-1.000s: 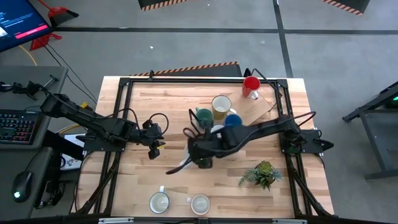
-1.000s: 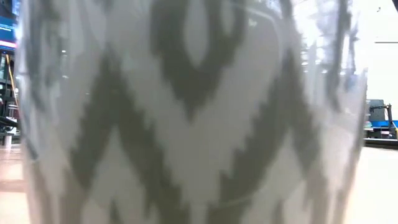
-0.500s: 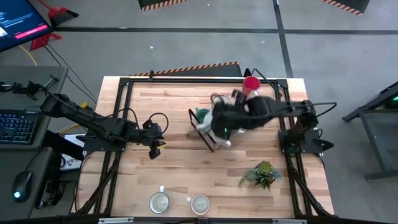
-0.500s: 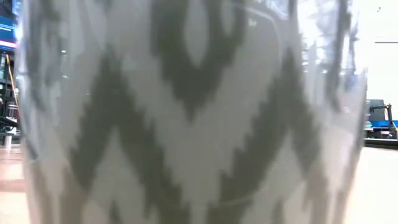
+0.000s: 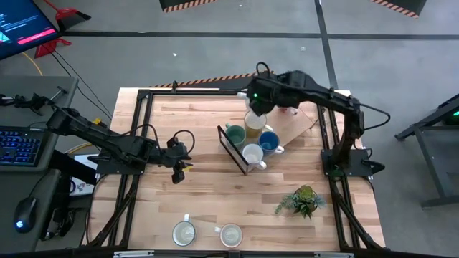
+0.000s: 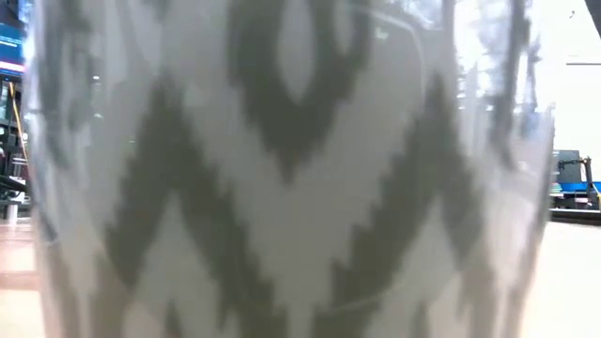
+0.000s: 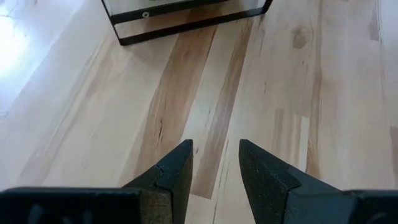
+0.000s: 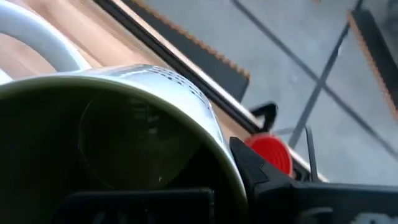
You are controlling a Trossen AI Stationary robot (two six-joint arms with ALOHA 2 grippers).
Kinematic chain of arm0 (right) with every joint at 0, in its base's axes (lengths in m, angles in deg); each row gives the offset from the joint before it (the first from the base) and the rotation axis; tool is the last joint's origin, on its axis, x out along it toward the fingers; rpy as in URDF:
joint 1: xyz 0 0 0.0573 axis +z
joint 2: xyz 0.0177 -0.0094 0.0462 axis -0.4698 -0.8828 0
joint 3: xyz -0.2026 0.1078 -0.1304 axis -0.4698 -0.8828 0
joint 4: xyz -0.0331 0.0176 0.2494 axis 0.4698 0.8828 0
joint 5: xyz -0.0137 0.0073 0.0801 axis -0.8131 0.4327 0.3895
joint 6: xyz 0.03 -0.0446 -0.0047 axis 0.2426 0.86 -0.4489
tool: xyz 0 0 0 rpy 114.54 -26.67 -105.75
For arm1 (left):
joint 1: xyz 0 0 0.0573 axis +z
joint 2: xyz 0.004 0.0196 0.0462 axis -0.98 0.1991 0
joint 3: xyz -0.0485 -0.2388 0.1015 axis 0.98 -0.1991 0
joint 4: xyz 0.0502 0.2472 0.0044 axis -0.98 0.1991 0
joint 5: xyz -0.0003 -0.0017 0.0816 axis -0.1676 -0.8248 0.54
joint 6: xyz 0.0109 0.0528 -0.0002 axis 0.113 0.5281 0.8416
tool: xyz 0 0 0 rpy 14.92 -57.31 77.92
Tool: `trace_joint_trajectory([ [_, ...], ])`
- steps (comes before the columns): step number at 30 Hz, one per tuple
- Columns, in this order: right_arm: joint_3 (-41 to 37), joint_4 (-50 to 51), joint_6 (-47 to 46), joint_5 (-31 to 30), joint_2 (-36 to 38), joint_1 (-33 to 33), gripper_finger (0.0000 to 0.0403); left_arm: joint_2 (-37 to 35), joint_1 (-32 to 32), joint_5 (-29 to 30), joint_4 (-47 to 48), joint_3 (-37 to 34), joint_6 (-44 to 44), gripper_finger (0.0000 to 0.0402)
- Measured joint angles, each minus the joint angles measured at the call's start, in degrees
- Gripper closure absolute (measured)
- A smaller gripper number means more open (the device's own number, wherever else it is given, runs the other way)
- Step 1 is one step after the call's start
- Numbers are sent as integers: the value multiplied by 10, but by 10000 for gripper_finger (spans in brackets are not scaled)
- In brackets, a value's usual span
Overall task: Place coffee mugs
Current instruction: Put the white mug on the shelf
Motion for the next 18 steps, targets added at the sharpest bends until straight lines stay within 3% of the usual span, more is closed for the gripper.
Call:
trace_joint_trajectory([
  [7,-158,-11,-64,40,78,-52,403,0,0,12,0,0,4,280],
  [18,-401,-70,-219,106,208,-59,403,0,0,12,0,0,15,280],
])
